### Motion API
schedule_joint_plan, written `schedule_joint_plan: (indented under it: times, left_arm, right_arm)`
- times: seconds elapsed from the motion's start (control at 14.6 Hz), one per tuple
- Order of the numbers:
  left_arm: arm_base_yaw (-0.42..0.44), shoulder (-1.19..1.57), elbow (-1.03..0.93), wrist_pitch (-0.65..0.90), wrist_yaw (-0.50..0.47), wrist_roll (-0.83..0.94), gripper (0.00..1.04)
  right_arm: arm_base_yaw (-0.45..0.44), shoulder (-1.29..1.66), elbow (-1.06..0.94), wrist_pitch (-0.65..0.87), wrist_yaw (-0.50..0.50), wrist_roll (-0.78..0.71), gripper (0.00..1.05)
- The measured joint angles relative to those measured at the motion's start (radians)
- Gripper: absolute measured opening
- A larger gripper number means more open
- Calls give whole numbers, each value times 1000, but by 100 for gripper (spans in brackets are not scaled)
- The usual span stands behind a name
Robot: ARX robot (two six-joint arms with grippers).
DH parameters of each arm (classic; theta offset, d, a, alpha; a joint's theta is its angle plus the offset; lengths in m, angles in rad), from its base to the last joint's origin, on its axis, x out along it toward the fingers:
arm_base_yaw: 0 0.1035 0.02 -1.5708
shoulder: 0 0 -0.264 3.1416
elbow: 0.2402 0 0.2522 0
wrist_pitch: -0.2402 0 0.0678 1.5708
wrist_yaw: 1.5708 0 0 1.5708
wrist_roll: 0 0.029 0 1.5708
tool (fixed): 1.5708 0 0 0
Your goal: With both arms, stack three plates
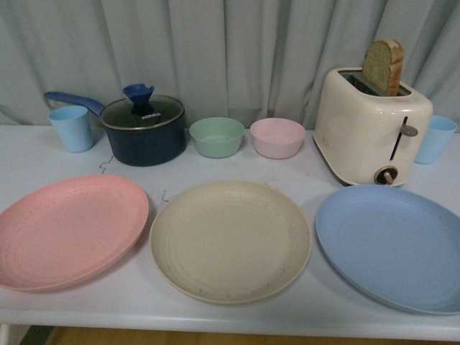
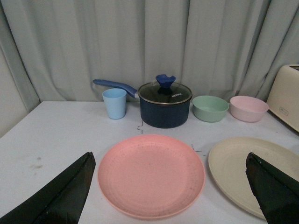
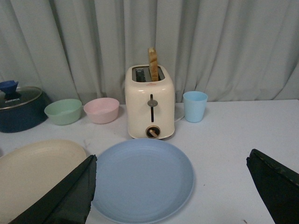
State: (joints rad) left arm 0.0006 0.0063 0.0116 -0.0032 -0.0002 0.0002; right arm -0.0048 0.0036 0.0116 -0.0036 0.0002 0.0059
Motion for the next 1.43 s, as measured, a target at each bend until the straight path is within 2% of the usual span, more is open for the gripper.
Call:
schedule_joint_plan:
  times: [1.02,1.09,1.16,1.23,1.37,1.43]
  left_arm:
    - [0,0,0,0,0,0,98]
    - [-20,19,21,-79,-65,-2,98]
    - [-64,189,92,-175,-205,0,98]
    - [-19,364,135,-80,-223,19,98]
    - [45,652,251,63,-104,67,98]
    - [65,796,323,68,-49,91,98]
  right_arm:
    - [0,0,0,0,0,0,98]
    - [0,0,0,0,0,0,98]
    - [0,0,0,0,1,0,98]
    - [0,0,0,2,0,0,98]
    - [0,0,0,0,0,0,98]
    - [0,0,0,0,0,0,98]
